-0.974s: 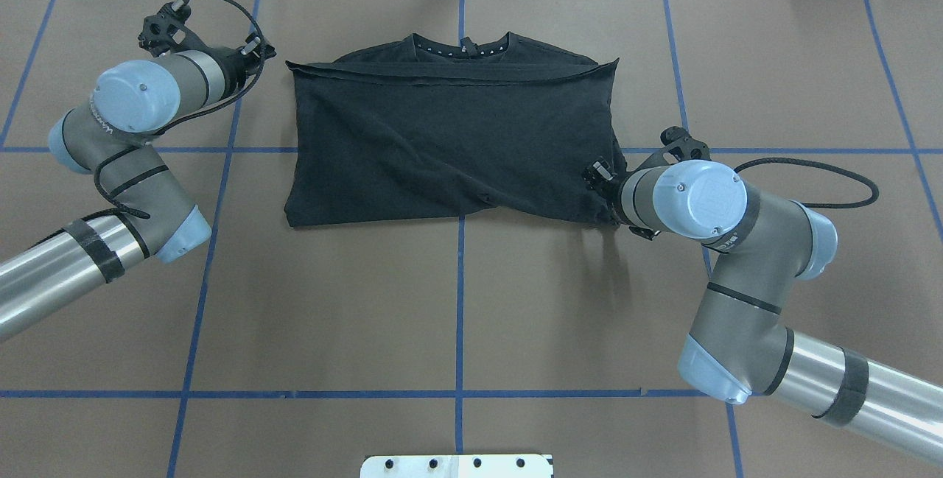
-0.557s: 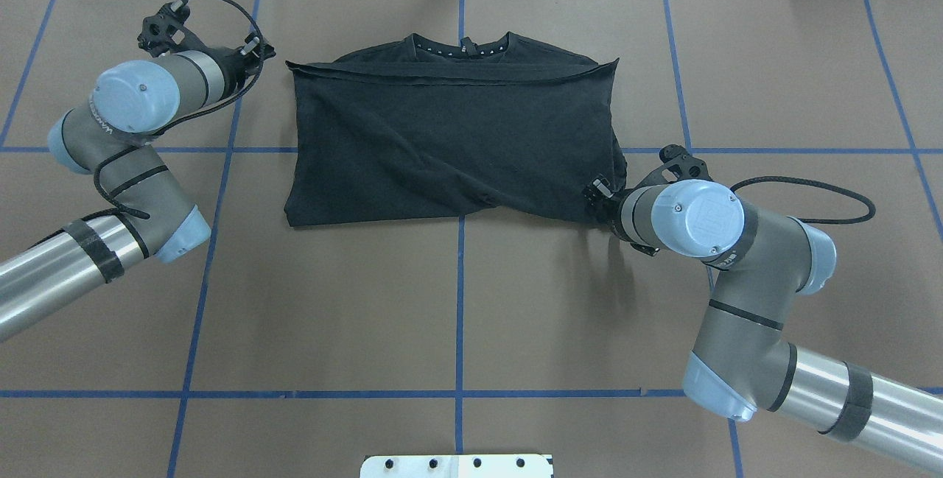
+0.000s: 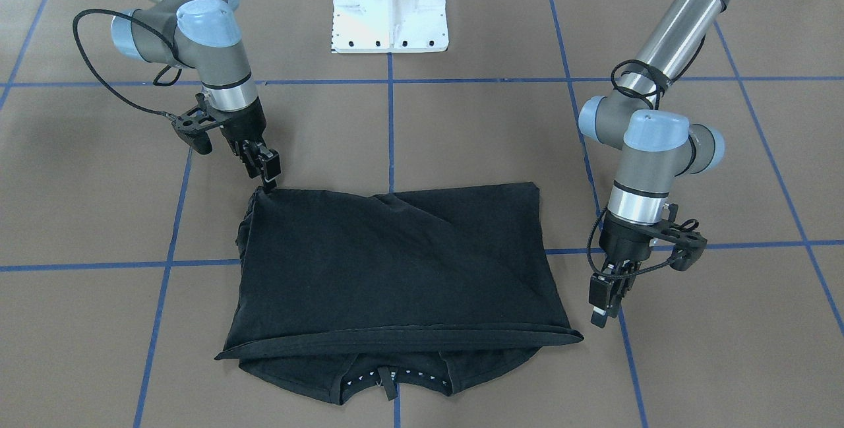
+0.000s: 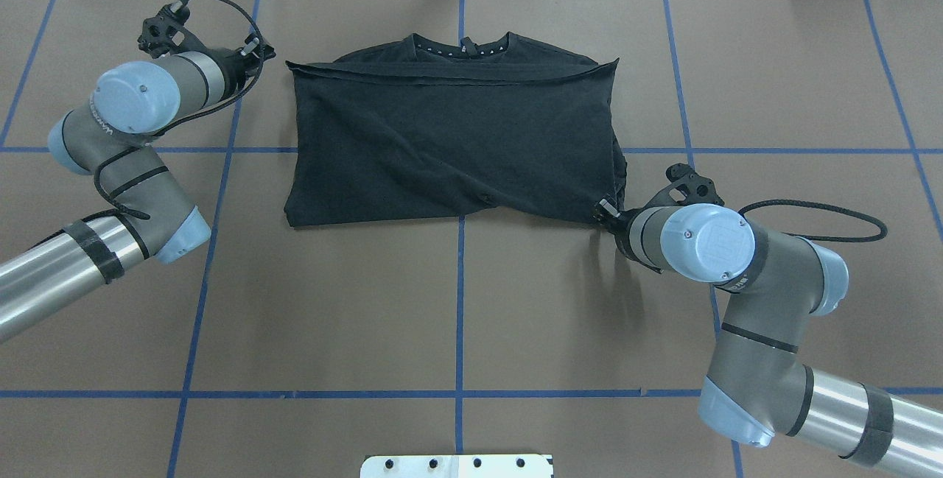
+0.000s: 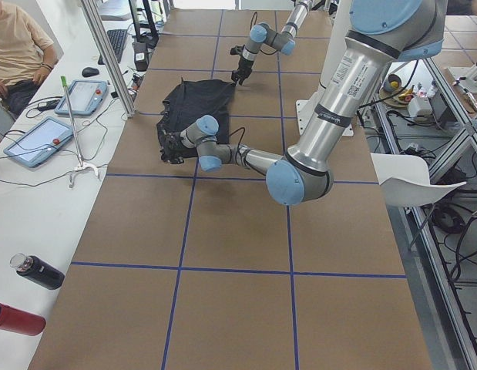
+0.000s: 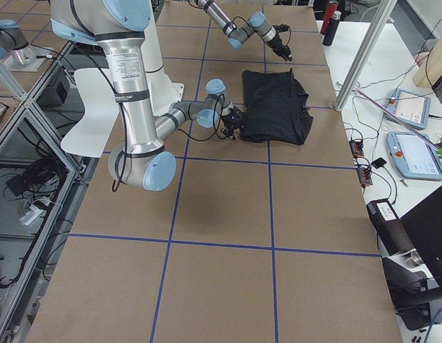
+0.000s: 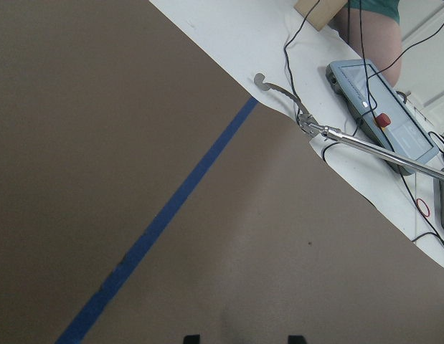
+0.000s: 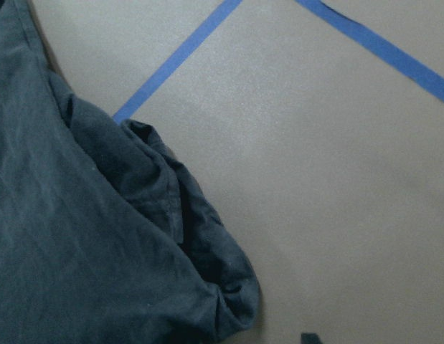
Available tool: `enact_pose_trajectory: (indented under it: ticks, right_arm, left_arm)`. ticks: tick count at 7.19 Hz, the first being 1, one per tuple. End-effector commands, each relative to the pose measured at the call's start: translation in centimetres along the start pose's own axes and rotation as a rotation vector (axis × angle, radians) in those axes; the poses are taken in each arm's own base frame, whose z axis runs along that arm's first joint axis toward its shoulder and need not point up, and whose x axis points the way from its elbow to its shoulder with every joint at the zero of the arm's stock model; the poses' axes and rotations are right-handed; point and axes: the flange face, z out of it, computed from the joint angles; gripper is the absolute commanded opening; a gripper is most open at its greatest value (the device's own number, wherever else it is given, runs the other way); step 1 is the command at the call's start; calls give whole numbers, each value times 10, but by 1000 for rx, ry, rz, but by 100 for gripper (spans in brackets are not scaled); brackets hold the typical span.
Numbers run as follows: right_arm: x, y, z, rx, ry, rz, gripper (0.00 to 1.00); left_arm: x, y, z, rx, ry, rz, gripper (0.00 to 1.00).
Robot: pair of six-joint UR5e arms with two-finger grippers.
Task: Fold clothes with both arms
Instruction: 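Grasp the shirt's side edge with the right gripper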
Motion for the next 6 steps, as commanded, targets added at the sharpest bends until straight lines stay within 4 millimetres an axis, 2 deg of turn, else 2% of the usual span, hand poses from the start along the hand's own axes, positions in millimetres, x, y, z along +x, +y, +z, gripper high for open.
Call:
enact_pose_trajectory:
  ticks: [1,4,6]
  right_arm:
    - [-2,3,-3,-1,-10,-2,0]
    - [-4,3,-5,-11,-12,-4,0]
    - [-7,0,-21,-24,-31,-1,0]
  left_arm:
    - [-1,0,0,0,-1,1,51]
    - [-3,-1,1,2,-5,2,51]
    - [-3,0,1,1,-6,4,51]
